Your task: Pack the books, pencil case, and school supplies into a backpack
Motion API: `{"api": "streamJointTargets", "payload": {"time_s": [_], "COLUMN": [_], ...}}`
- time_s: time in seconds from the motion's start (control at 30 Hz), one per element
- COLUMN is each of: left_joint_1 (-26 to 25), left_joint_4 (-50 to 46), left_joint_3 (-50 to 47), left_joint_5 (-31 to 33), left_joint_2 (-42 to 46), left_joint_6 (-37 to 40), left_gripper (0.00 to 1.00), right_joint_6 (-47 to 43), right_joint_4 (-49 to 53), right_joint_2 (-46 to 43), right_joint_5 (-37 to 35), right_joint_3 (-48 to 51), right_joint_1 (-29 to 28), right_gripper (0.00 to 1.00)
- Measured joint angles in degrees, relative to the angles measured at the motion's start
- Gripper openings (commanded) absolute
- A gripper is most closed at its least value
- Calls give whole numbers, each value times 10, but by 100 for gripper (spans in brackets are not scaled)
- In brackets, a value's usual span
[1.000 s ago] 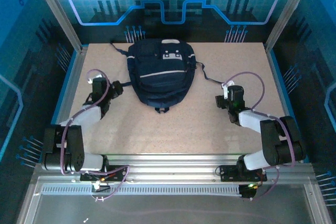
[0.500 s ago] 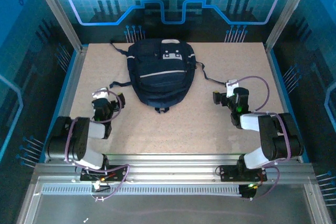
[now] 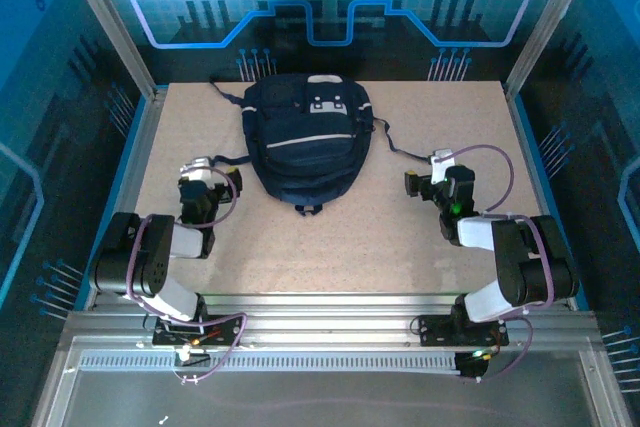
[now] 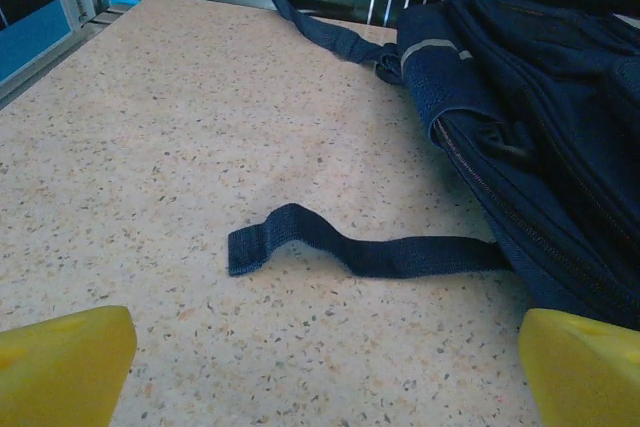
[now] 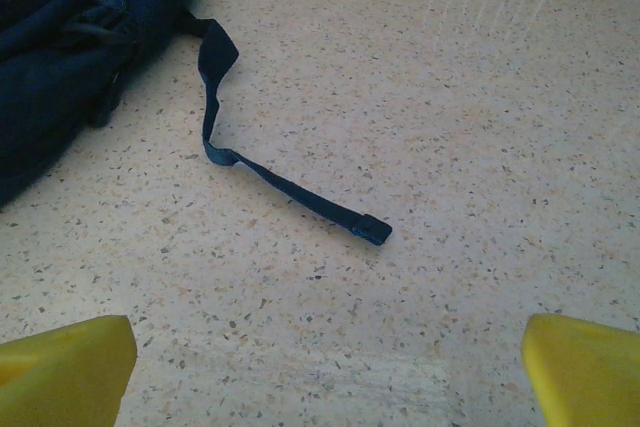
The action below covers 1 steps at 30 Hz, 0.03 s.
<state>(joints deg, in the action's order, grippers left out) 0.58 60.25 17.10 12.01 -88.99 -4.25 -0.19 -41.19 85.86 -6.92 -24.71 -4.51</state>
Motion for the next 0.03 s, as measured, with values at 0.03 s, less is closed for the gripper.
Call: {"api": "streamJointTargets", "payload": {"time_s": [0.03], "left_joint_1": [-1], "left_joint_4": [-2], "left_joint_3": [1], "left_joint_5": [1], "left_joint_2": [0], "left_joint_6": [2], "left_gripper": [99], "right_joint_6": [0], "right_joint_4": [0], "right_joint_2": [0], "right_joint_5": [1], "right_joint_3": [0], "right_joint_1": [0], "right_gripper": [100]}}
